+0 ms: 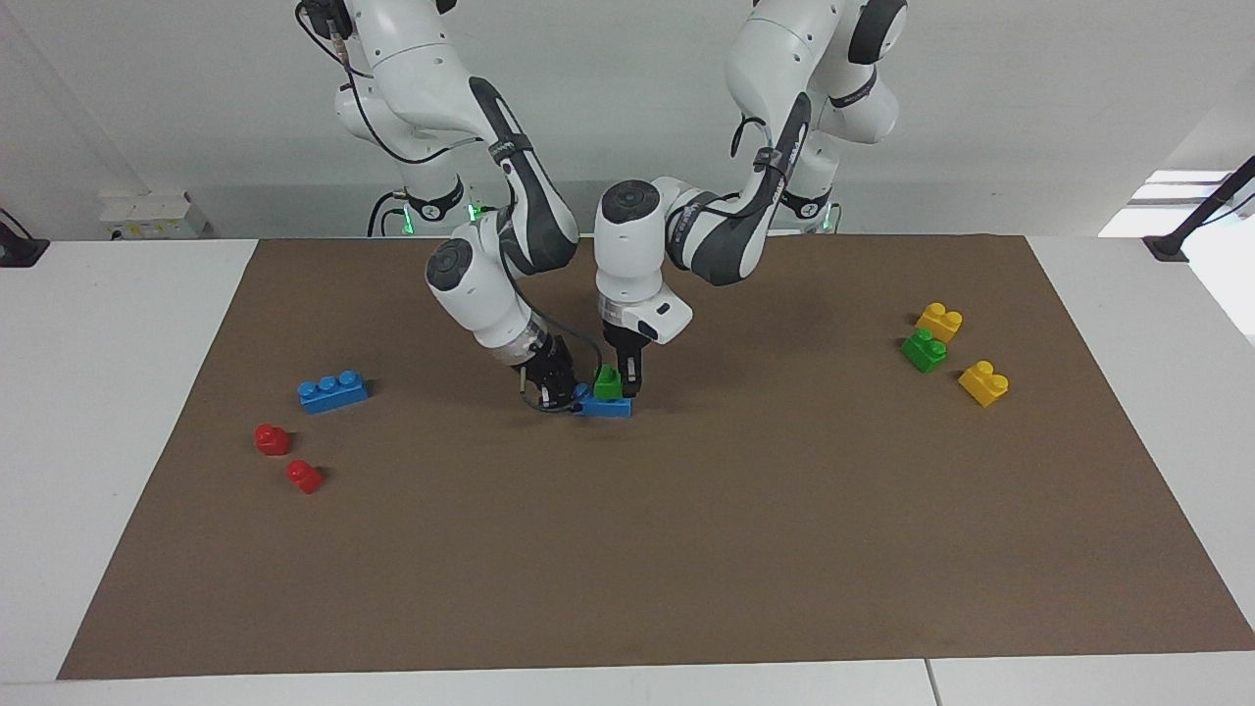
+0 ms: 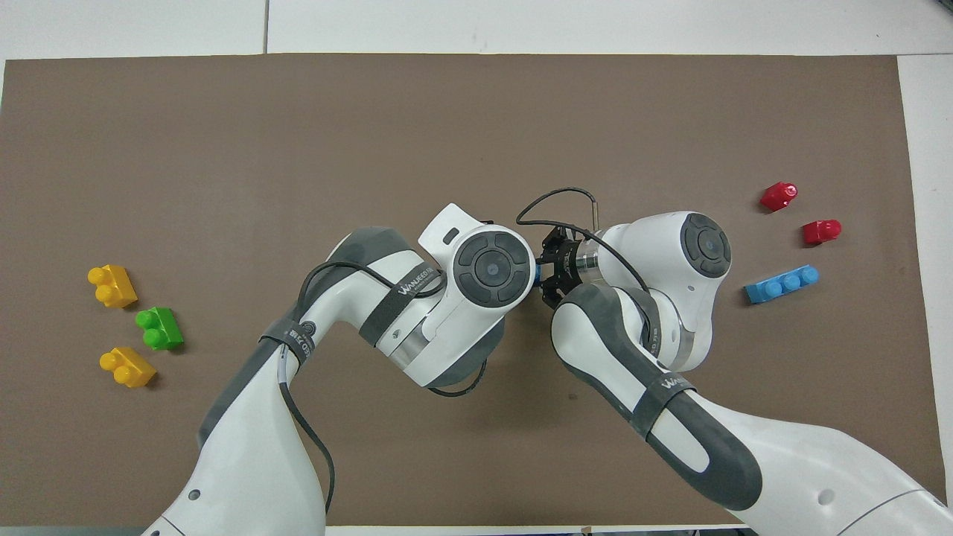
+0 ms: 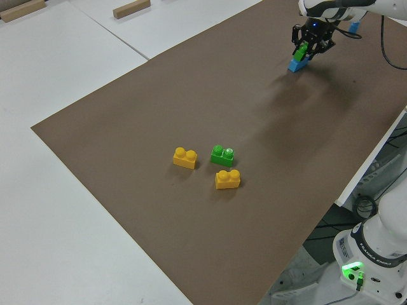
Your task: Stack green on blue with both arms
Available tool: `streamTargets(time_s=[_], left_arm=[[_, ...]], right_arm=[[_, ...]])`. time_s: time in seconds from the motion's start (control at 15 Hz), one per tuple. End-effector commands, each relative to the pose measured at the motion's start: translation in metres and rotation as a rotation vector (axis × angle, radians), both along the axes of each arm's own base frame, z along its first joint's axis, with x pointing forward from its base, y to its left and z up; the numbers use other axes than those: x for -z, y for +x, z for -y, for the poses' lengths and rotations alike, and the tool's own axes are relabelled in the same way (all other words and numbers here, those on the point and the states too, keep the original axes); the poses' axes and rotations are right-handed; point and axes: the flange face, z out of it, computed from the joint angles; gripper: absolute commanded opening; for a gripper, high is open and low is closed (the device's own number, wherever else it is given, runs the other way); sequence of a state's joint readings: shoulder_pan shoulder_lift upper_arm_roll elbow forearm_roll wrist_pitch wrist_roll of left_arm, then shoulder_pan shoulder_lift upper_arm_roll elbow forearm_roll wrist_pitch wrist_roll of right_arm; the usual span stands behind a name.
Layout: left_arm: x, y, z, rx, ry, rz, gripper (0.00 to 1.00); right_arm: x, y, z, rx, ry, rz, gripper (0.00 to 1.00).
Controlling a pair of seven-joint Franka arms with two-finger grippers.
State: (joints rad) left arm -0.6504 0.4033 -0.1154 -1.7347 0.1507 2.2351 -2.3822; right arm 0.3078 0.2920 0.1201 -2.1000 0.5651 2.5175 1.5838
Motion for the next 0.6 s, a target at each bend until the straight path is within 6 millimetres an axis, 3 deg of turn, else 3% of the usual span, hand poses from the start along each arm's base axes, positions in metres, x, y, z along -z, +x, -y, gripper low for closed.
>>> streamTargets(time_s=[0.0, 0.27, 0.47, 0.53], left_arm=[[0.01, 0.009, 0.004, -0.014, 0.01, 0.034, 0.0], [0.025, 0.011, 0.002, -0.013, 0.022, 0.028, 0.0], [0.024, 0.012, 0.0, -0.007, 0.029, 0.037, 0.0], [0.024, 0.013, 0.0, 0.02, 0.05, 0.054, 0.18]], right_arm=[[0.009, -0.005, 0.01, 0.007, -0.022, 0.019, 0.0], [0.009, -0.005, 0.01, 0.007, -0.022, 0.02, 0.0], [0.009, -0.005, 0.011, 0.011, -0.021, 0.018, 0.0], [0.009, -0.003, 0.013, 0.015, -0.021, 0.018, 0.0]])
